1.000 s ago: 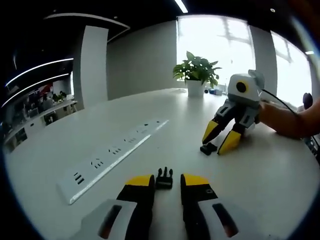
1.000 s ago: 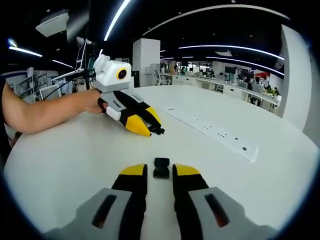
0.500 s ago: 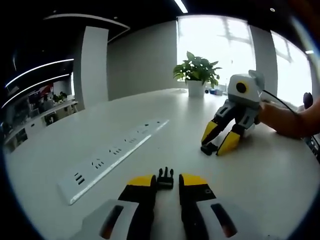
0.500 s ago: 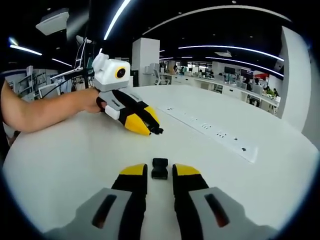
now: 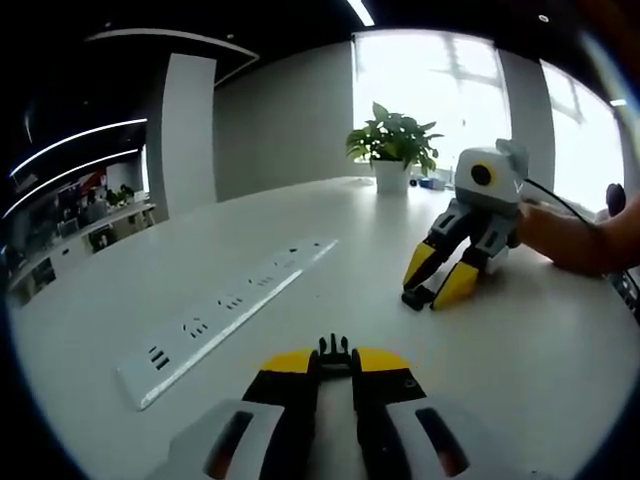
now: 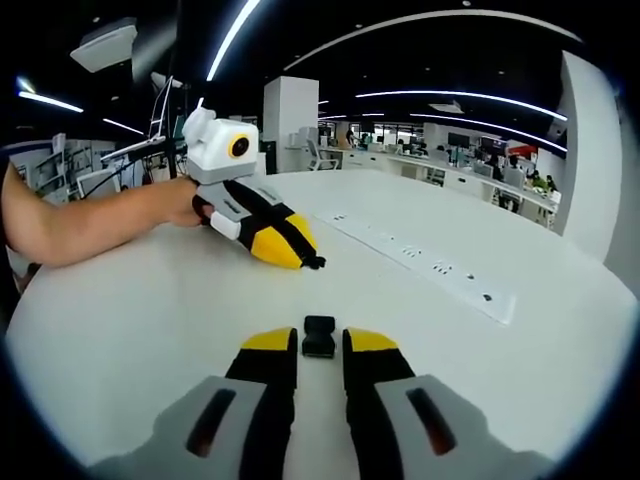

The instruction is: Snap the two parts of the plastic buckle together until the buckle closes and remains connected.

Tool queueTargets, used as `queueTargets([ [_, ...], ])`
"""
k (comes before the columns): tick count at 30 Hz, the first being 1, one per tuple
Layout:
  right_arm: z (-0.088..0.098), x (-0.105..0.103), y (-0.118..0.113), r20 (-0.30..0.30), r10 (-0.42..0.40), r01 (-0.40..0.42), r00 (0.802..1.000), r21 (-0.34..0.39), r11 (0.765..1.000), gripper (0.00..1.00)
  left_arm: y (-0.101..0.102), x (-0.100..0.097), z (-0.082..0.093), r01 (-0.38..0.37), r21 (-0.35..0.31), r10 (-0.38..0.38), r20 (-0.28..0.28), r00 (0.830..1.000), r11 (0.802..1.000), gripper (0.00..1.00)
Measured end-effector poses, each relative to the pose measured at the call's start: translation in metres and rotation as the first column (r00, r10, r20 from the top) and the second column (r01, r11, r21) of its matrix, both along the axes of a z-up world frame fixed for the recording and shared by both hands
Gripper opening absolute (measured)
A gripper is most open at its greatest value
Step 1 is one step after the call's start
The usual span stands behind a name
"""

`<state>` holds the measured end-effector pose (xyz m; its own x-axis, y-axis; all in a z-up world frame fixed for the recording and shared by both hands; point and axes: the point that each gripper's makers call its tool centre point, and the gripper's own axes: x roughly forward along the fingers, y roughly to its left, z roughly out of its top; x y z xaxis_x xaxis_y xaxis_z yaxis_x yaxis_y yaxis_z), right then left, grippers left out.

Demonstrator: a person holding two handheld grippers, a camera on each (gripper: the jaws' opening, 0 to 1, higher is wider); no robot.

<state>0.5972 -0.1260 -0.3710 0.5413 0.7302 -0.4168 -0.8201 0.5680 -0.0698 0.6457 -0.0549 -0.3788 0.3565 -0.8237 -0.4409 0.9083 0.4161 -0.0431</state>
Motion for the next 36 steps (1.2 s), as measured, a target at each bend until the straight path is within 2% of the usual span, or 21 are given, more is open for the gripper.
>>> queueTargets([
  [17,-0.0011,-0.0018,0.0013,-0.002,0.003,-0.003,1.0,0.005,1.0,0.15,-0.0003,0.0022,0.0003,-0.018,-0.009,0.018,-0.013,1.0,1.0,0.13],
  [36,-0.0008,-0.0022,0.0011,0.003,-0.002,0.002,1.0,0.002,1.0,0.12,0.001,0.0038,0.0002,-0.013,-0.004,0.013,0.005,1.0,1.0,0.12],
])
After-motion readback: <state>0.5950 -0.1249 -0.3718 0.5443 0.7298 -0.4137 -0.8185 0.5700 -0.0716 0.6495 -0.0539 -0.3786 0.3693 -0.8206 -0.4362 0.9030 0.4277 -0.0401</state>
